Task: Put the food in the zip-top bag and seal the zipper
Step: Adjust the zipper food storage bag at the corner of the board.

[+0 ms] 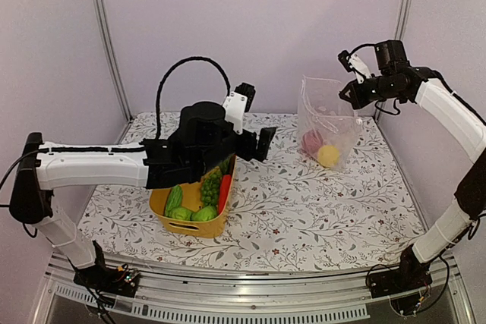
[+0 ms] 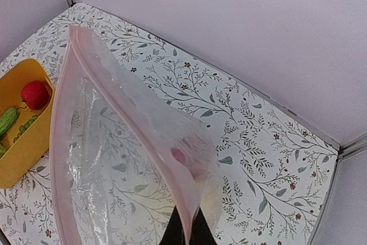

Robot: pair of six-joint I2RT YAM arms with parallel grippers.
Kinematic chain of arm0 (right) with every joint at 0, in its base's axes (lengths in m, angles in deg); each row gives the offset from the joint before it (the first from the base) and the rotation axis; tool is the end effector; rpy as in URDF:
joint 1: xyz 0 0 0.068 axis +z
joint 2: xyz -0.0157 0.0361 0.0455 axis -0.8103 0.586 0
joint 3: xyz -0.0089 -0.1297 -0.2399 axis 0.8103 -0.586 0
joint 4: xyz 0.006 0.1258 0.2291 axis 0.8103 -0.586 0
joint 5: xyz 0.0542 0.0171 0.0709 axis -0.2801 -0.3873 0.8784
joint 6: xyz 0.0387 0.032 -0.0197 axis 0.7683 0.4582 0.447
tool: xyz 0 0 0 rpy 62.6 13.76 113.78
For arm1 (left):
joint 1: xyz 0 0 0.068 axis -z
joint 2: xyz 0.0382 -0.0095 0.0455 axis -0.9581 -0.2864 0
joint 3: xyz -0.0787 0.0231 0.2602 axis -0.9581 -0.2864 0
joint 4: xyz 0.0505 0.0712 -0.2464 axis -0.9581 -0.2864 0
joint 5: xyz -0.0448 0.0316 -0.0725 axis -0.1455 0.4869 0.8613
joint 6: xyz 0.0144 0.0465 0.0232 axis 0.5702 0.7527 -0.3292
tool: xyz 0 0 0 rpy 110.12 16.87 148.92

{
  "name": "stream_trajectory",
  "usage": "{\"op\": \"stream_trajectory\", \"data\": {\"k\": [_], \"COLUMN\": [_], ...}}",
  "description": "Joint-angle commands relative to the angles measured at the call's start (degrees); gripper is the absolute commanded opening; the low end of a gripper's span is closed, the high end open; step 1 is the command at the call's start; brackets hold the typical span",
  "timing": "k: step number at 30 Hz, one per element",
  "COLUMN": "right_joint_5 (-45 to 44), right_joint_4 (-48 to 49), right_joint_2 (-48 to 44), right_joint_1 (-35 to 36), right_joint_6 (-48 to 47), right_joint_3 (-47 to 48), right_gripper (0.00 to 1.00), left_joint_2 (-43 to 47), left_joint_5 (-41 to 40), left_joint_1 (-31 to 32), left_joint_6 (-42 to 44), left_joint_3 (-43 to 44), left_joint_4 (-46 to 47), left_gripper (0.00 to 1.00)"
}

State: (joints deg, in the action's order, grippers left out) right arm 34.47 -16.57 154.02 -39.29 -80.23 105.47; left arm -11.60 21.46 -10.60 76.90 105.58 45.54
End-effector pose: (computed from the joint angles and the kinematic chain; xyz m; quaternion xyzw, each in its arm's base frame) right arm 0.3292 0.0960 0.3854 -0.2917 0.8392 0.1001 0.4479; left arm 0.1898 -0.3318 0.3227 0.2102 0.7293 -0.2028 0.6187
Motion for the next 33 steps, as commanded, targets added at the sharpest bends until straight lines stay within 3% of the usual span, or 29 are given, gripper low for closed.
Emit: {"op": "stream_trajectory", "data": {"k": [1,3,7,9,12,19,28,33], "right_joint_5": [-4.1,-6.2,-8.3,-9.2,-9.9,-0.3,10.2,12.9], "right_joint_4": [1.8,1.8,1.8,1.8,1.8,5.8,8.5,9.2], "right_joint_2": [1.1,1.5,3.5,4.4,5.0,2.2,-0.1,-0.5], "right_joint_1": [-1.2,-1.9,-4.5,-5.3,-5.6,-5.6,-5.6,-5.5], "right_joint_6": [-2.3,-3.7,-6.1,-7.0,-7.8,-5.9,-3.9,-3.8], "right_joint_3": [5.5,7.9,12.1,12.8,12.3,2.4,-9.6,-12.8], "right_gripper": [0.0,0.0,0.0,0.0,0.0,0.0,0.0,0.0], "left_joint_2": [6.7,8.3,9.4,9.5,9.6,7.9,3.2,3.7], "left_joint_5": [-11.0,-11.7,-9.0,-11.7,-8.9,-1.1,3.1,6.7], "left_joint_1": [-0.6,-1.5,-1.7,-2.3,-4.3,-9.5,-11.0,-13.4], "left_joint_6": [-7.0,-8.6,0.9,-1.6,-6.4,-17.0,-18.2,-16.6], "left_joint_3": [-4.9,-6.2,-7.3,-8.0,-8.3,-7.2,-4.3,-4.9], "left_joint_4": [-4.9,-9.1,-15.2,-18.8,-25.3,-37.5,-45.6,-44.5], "left_gripper": [1.0,1.0,1.0,1.0,0.99,0.87,0.72,0.69]}}
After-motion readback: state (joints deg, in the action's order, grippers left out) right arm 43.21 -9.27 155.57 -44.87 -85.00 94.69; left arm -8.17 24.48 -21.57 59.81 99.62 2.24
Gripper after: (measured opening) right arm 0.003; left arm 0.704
